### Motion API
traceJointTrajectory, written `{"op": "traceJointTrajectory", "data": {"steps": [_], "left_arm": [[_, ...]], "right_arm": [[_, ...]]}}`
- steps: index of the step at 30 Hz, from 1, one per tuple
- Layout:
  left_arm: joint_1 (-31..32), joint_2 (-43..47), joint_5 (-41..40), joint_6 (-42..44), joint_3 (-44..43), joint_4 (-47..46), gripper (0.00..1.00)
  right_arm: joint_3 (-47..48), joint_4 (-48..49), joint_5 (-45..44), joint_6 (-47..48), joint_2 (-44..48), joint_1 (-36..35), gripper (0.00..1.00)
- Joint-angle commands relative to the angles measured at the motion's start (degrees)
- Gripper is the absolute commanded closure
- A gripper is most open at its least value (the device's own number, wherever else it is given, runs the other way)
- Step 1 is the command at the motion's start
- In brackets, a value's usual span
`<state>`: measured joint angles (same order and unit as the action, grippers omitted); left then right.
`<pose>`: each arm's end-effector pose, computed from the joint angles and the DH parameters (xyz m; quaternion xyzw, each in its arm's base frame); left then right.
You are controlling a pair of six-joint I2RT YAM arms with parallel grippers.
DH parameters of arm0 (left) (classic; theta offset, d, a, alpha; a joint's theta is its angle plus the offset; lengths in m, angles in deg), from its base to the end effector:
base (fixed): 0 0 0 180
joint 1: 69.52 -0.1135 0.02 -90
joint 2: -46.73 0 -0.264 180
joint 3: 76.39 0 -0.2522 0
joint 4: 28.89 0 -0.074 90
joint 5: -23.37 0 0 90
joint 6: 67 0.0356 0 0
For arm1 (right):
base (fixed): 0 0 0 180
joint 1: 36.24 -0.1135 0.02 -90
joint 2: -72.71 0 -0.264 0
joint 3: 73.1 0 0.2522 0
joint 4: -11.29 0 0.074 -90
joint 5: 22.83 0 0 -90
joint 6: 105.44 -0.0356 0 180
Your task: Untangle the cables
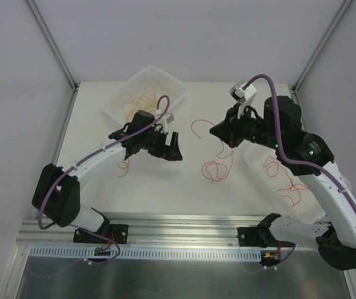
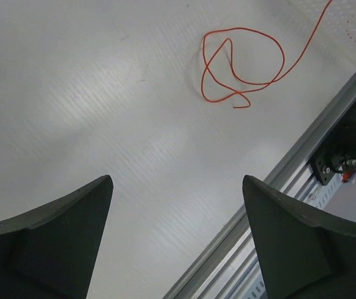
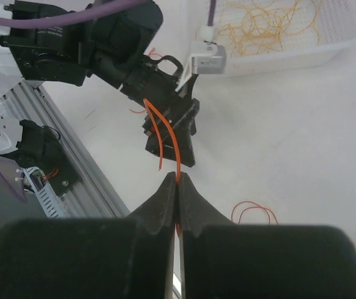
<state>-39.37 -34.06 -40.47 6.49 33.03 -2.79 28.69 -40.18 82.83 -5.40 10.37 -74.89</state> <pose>0.2613 -0.1699 0.2667 0.2047 0.8508 -0.3596 0.3239 0.1487 0.1312 0.4850 -0.3955 0.6662 0.2566 0.5778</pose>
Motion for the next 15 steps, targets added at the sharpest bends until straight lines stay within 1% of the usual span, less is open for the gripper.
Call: {"op": "traceJointTrajectory", "data": {"steps": [1, 5, 6, 9, 15], "left_arm": [[4.2, -7.8, 1.5, 4.6, -5.7, -3.6, 0.15], [7.2, -18.9, 1.4, 5.4, -12.4, -4.5, 0.17], [7.7, -20.5, 1.6, 5.5, -15.1, -4.5, 0.18], [9.7, -26.1, 3.1, 7.2, -19.5, -4.8, 0.20], [11.1, -33.9, 7.3, 8.7, -24.7, -5.0, 0.32]], "right_arm": [[-2.4, 3.3, -2.0, -1.7, 2.2, 0.2, 0.99], [-4.4, 3.1, -4.3, -2.1, 4.0, 0.2, 0.99], [-4.8, 2.9, -4.7, -2.2, 4.2, 0.1, 1.00], [-5.9, 2.3, -5.0, -2.6, 5.0, 0.2, 0.99], [-7.3, 1.7, -5.0, -3.5, 6.0, 0.1, 0.99]]}}
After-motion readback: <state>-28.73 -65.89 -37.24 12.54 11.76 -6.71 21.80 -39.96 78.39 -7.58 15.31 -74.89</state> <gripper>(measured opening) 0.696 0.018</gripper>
